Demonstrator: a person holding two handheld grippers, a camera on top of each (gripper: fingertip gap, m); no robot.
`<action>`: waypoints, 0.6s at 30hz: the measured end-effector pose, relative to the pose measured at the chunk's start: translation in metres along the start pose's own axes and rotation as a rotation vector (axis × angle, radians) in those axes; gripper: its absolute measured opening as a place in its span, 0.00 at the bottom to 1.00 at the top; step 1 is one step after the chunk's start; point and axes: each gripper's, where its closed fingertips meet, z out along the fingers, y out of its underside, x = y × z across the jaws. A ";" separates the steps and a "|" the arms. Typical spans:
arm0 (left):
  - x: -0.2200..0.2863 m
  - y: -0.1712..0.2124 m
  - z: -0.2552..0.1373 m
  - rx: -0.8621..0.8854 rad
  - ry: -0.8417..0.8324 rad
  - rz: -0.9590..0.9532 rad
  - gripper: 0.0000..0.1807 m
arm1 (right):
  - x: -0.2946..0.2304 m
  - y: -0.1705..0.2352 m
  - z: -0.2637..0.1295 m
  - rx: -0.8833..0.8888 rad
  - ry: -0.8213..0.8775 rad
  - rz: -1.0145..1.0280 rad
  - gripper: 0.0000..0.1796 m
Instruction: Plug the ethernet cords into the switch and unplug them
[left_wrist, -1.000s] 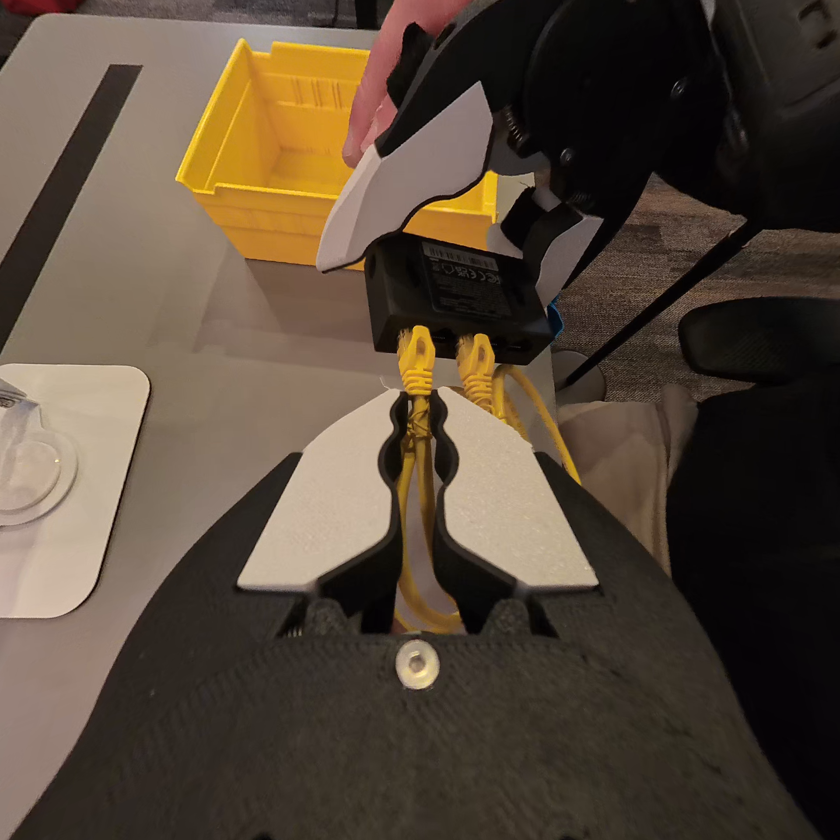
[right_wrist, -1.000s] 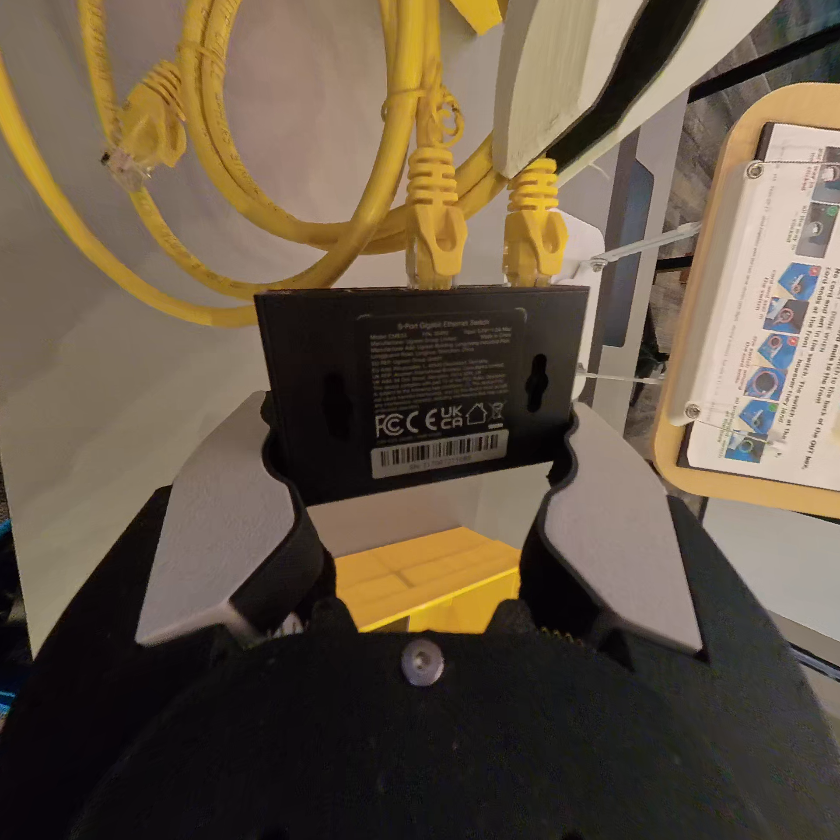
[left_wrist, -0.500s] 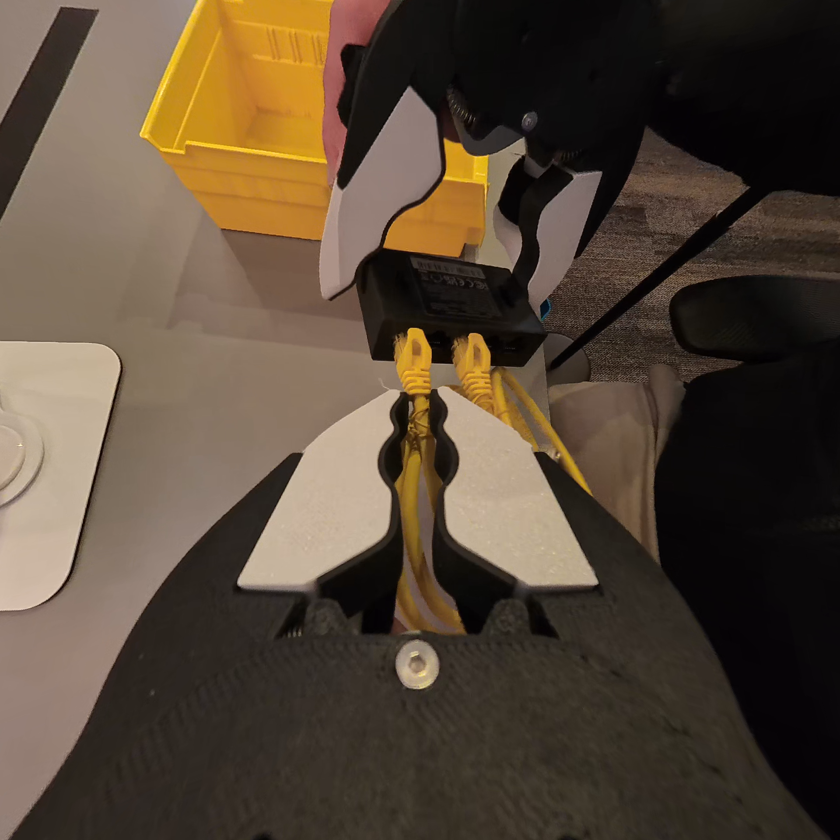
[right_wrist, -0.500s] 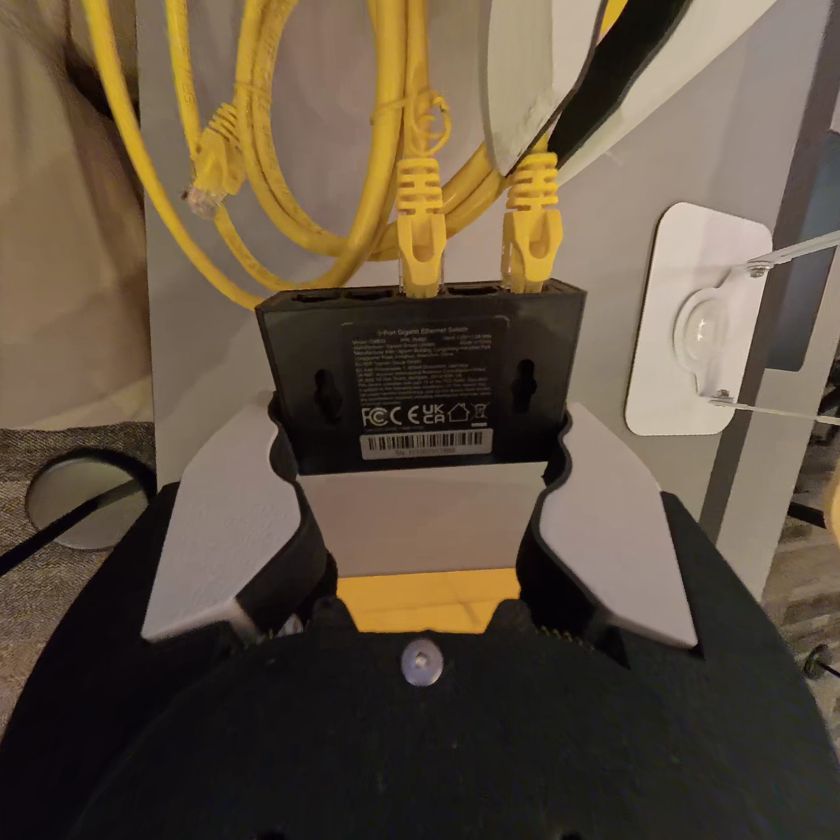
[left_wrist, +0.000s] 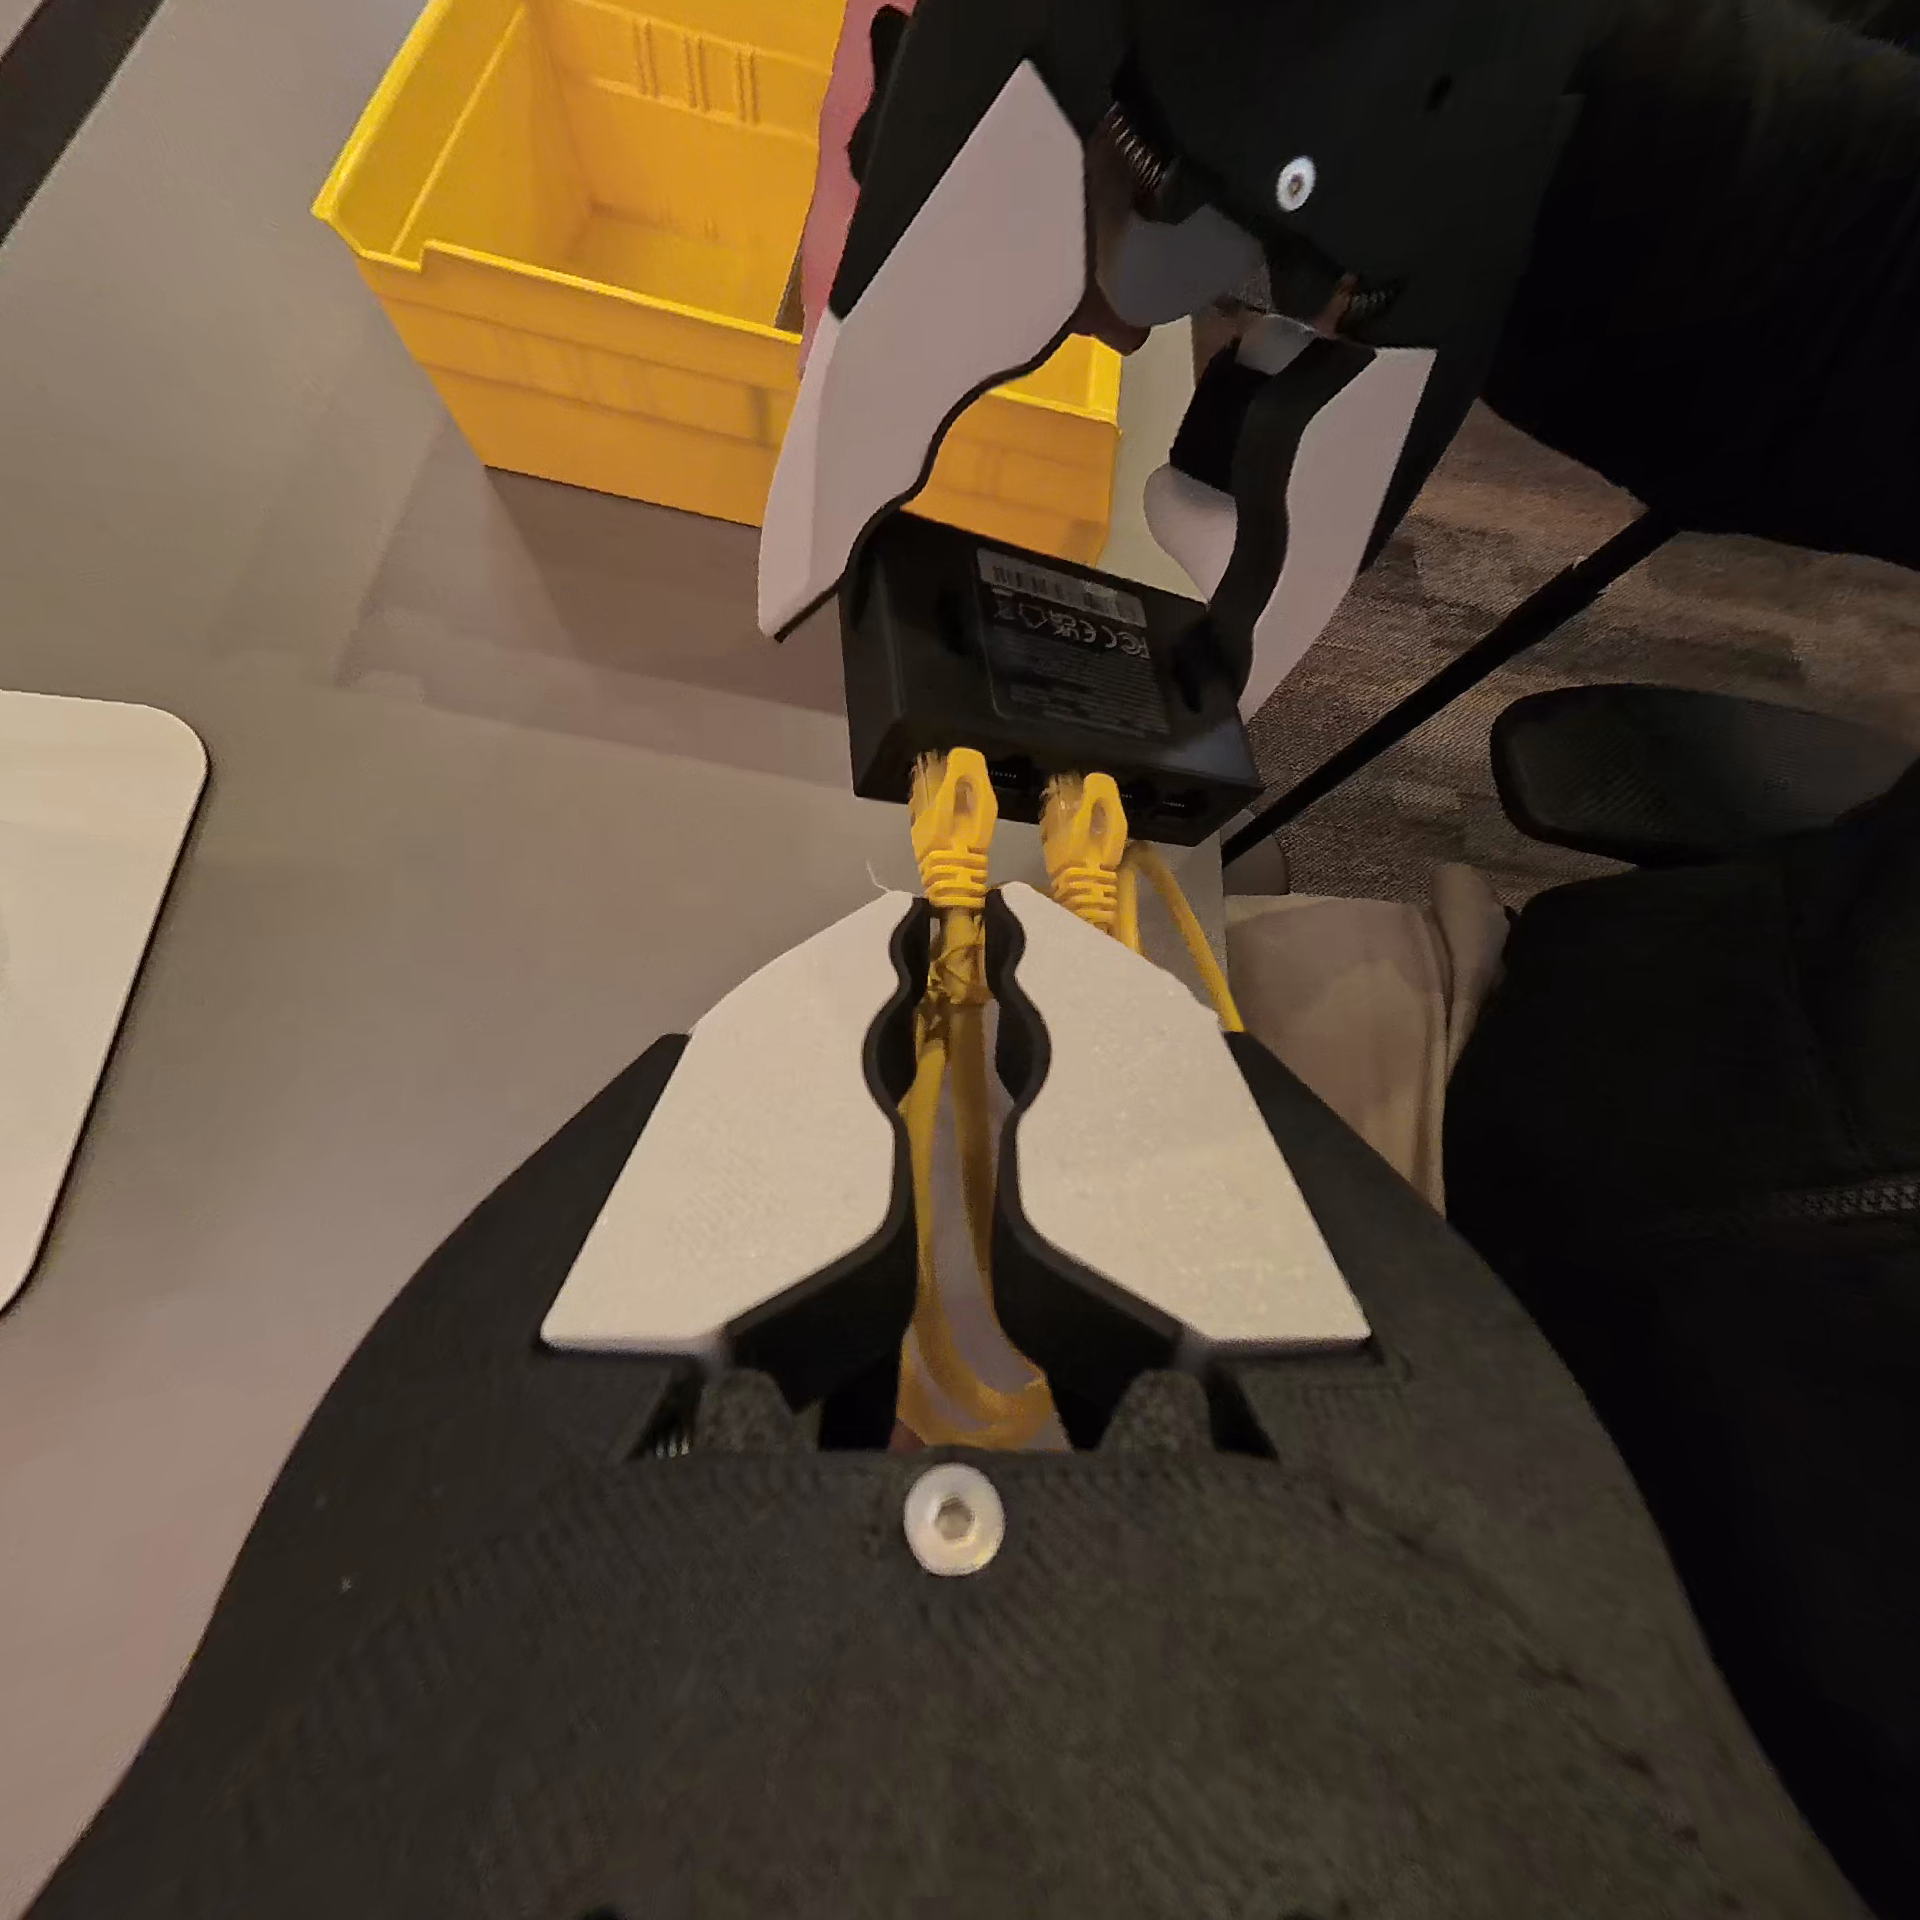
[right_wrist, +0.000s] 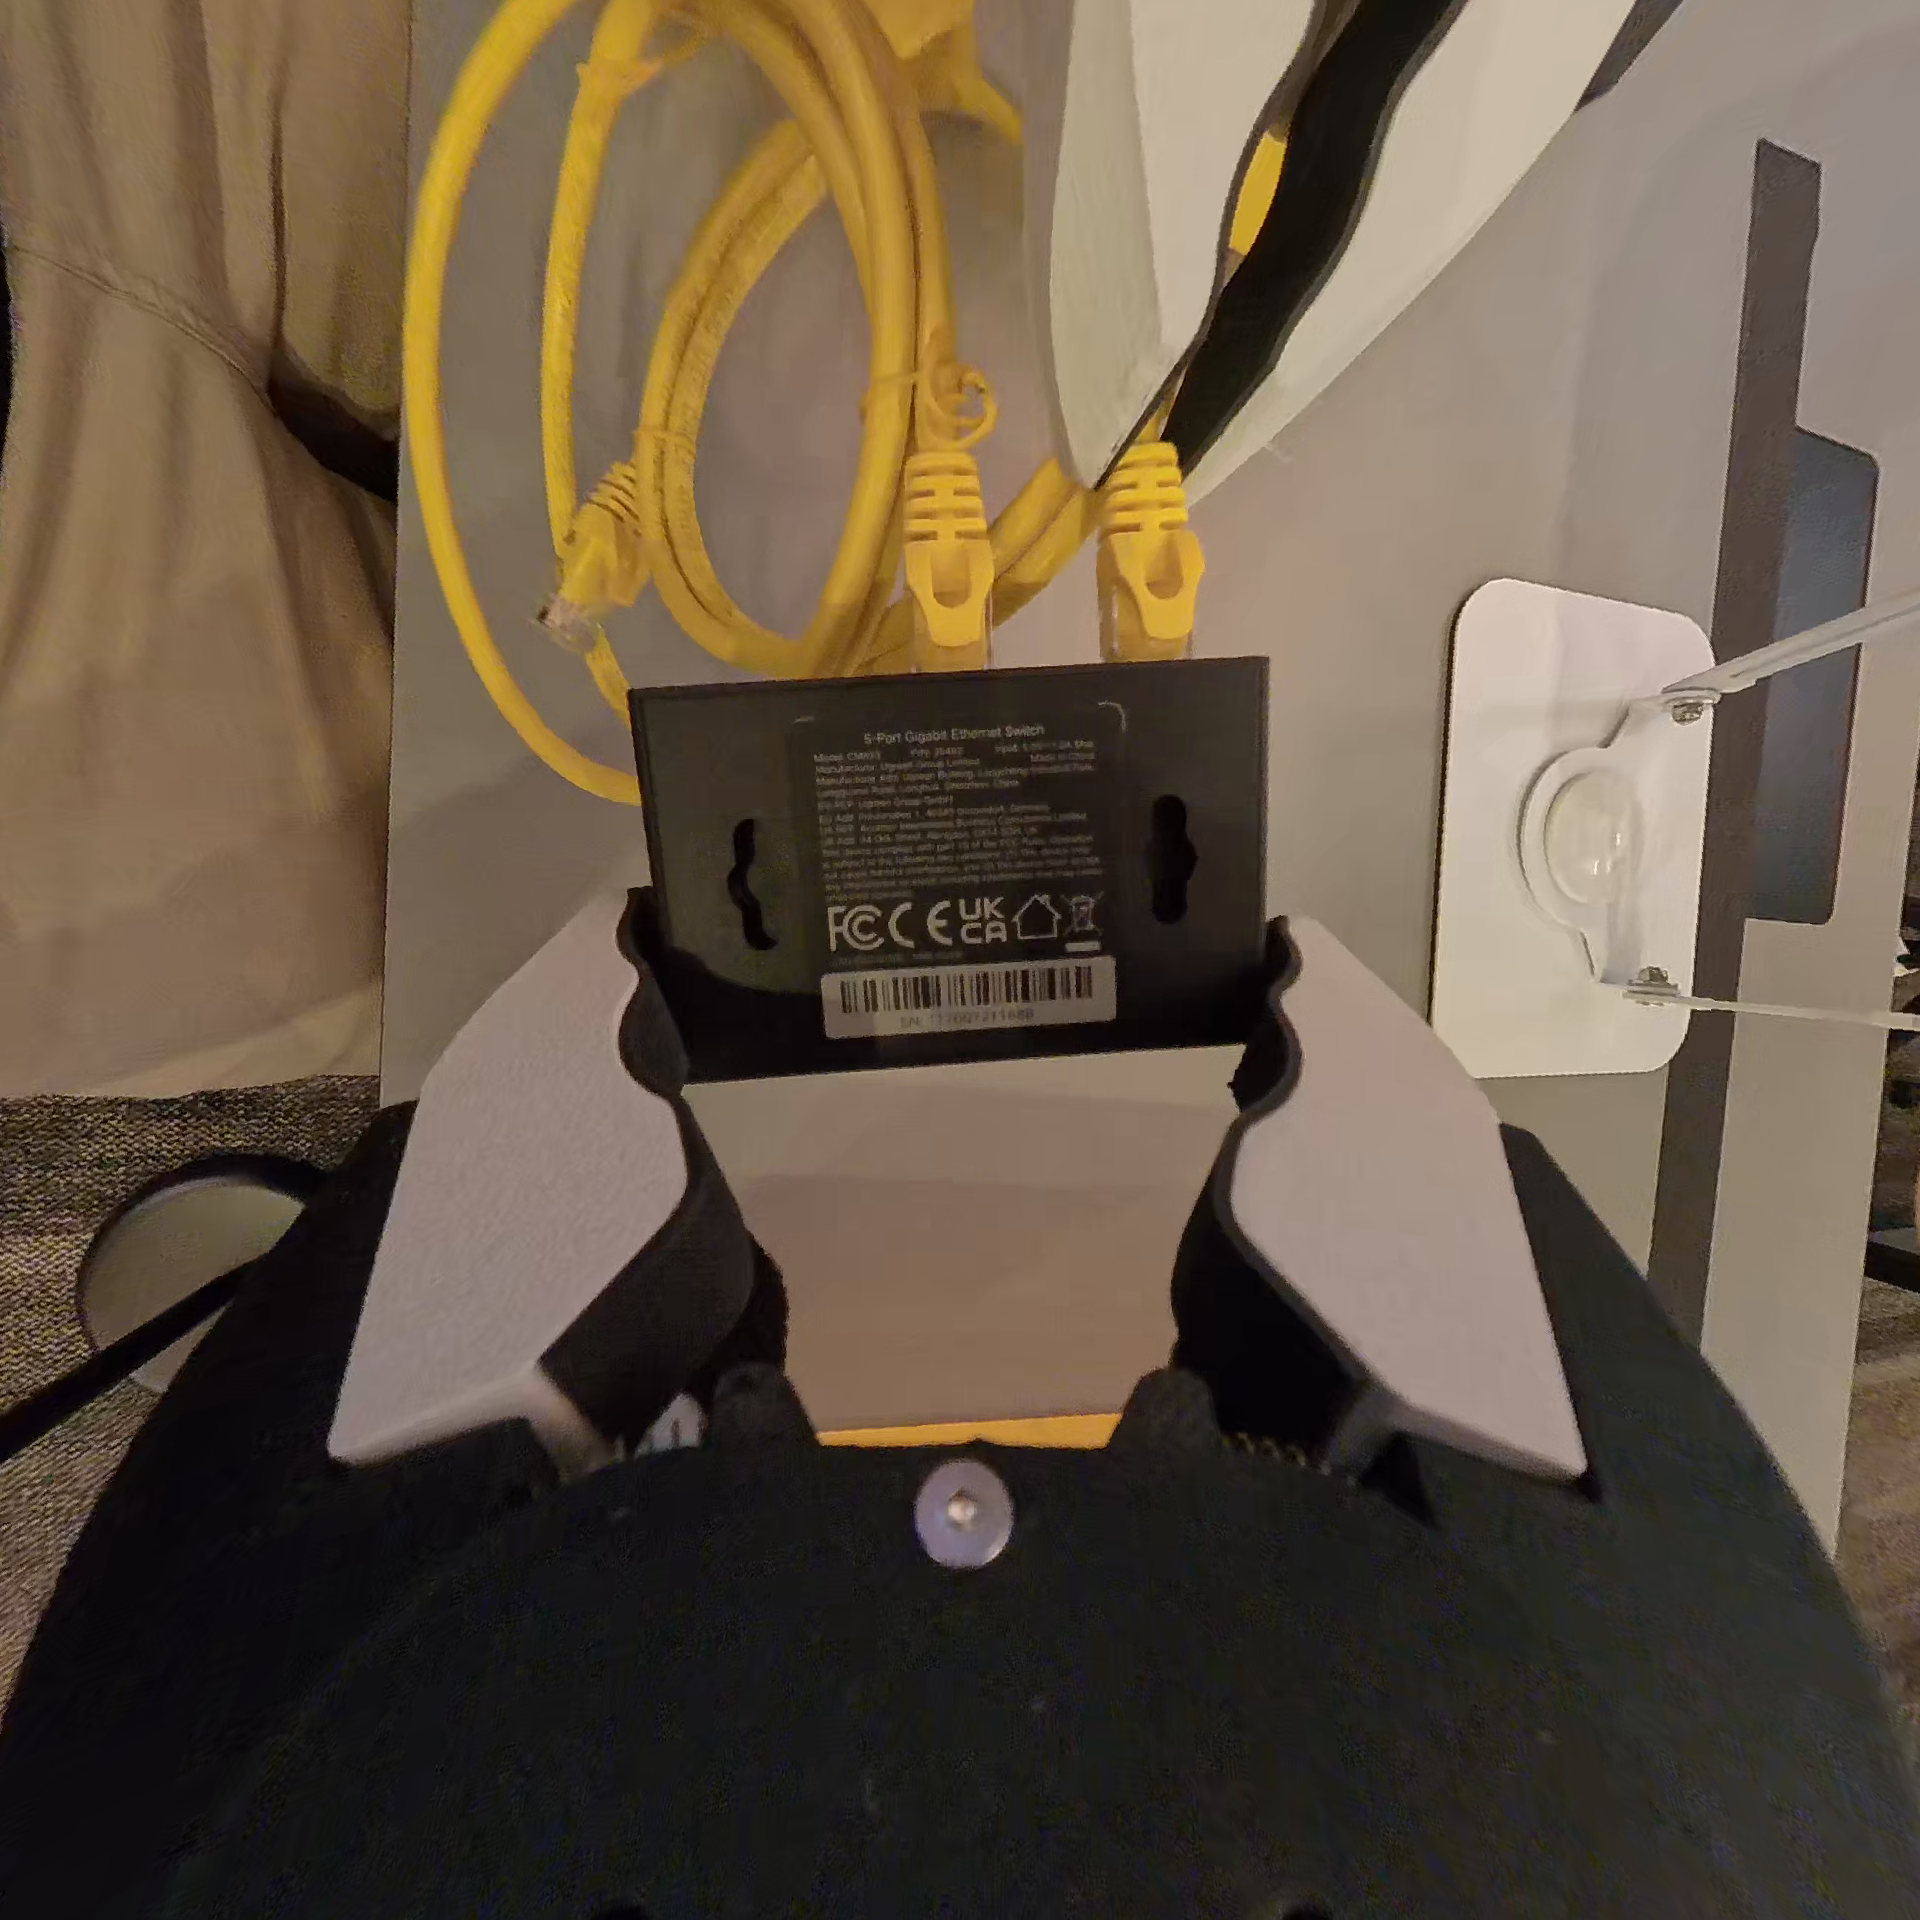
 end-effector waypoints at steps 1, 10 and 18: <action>-0.001 0.001 0.000 0.003 -0.002 -0.005 0.05 | 0.001 -0.001 -0.001 0.009 0.004 0.000 0.59; -0.005 0.006 -0.003 0.047 0.000 -0.060 0.04 | -0.003 0.003 0.016 0.045 -0.049 0.062 0.56; -0.002 0.024 0.001 0.097 -0.137 -0.056 0.23 | 0.007 -0.008 0.017 0.147 -0.032 0.156 0.56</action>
